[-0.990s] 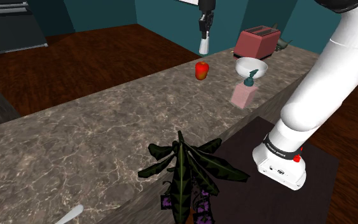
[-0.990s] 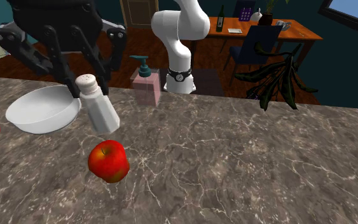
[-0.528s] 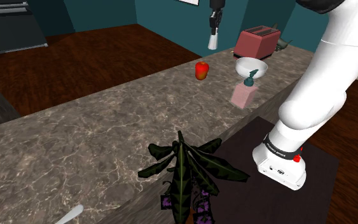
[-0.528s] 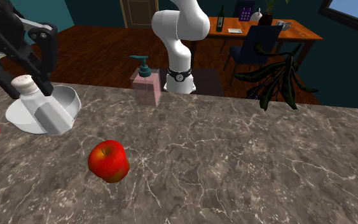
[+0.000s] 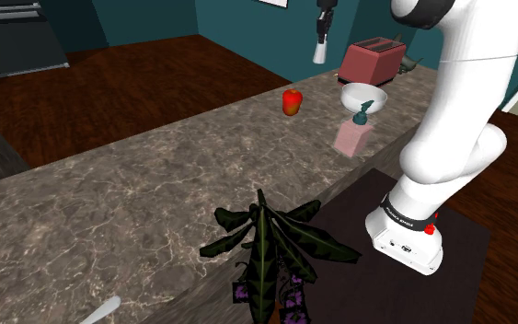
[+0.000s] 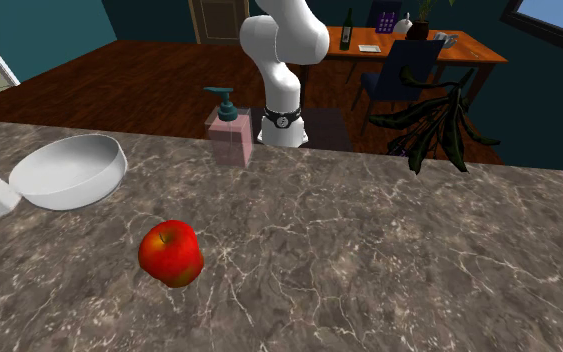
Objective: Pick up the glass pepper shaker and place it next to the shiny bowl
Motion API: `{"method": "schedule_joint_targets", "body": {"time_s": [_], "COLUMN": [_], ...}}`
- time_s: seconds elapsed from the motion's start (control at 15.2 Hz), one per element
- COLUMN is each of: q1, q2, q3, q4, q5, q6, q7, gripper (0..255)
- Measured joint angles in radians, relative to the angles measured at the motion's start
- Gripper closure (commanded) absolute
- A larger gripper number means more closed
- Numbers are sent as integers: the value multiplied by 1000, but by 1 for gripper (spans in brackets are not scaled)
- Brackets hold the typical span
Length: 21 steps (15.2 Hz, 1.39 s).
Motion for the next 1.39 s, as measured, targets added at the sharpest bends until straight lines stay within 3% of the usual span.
{"method": "schedule_joint_targets", "body": {"time_s": [1.39], "q1": [-12], "q2": [13], "q3": [-4], "q4": [-251], "q5": [0], "q6": [265], "q7": [-1], "gripper": [255]}}
